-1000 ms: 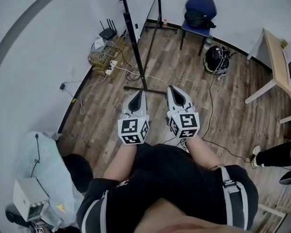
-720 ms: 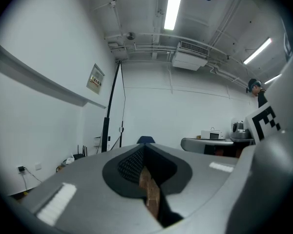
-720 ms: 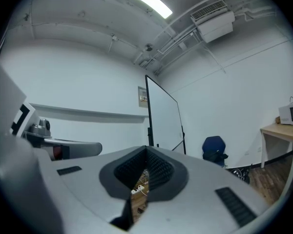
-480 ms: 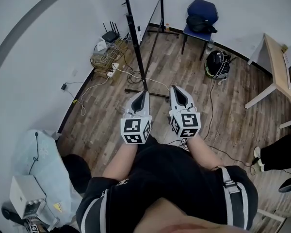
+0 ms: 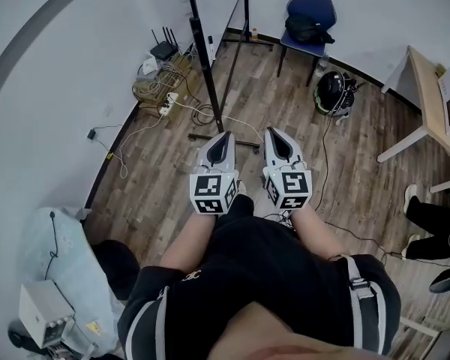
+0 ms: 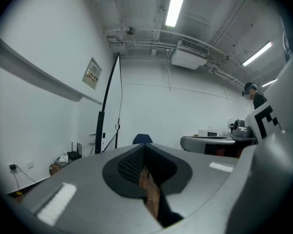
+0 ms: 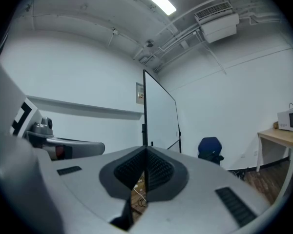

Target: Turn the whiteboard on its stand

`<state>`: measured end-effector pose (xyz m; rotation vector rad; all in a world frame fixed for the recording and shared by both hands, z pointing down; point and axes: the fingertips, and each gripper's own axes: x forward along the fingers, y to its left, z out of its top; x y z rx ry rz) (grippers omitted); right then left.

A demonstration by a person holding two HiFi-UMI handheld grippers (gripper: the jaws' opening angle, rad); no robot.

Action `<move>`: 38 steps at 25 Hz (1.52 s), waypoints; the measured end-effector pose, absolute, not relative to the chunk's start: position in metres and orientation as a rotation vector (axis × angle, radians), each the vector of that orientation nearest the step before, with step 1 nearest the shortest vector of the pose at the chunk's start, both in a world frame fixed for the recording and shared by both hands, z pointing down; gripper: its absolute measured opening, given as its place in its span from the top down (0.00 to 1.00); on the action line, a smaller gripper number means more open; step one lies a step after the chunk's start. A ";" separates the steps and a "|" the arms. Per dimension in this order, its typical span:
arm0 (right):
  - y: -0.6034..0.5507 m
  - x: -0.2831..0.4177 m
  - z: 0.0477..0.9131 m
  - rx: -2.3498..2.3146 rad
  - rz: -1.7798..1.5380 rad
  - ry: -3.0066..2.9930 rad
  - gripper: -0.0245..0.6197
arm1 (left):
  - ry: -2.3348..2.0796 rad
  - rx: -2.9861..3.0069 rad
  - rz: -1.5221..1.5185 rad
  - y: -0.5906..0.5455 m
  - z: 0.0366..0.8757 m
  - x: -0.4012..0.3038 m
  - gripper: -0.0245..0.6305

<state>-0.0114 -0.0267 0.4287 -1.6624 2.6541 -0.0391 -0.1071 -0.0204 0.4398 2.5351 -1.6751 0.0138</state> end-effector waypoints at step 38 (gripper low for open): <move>-0.346 -0.061 0.454 -1.623 -0.183 2.773 0.95 | -1.844 2.241 0.075 -0.328 0.474 -0.210 0.95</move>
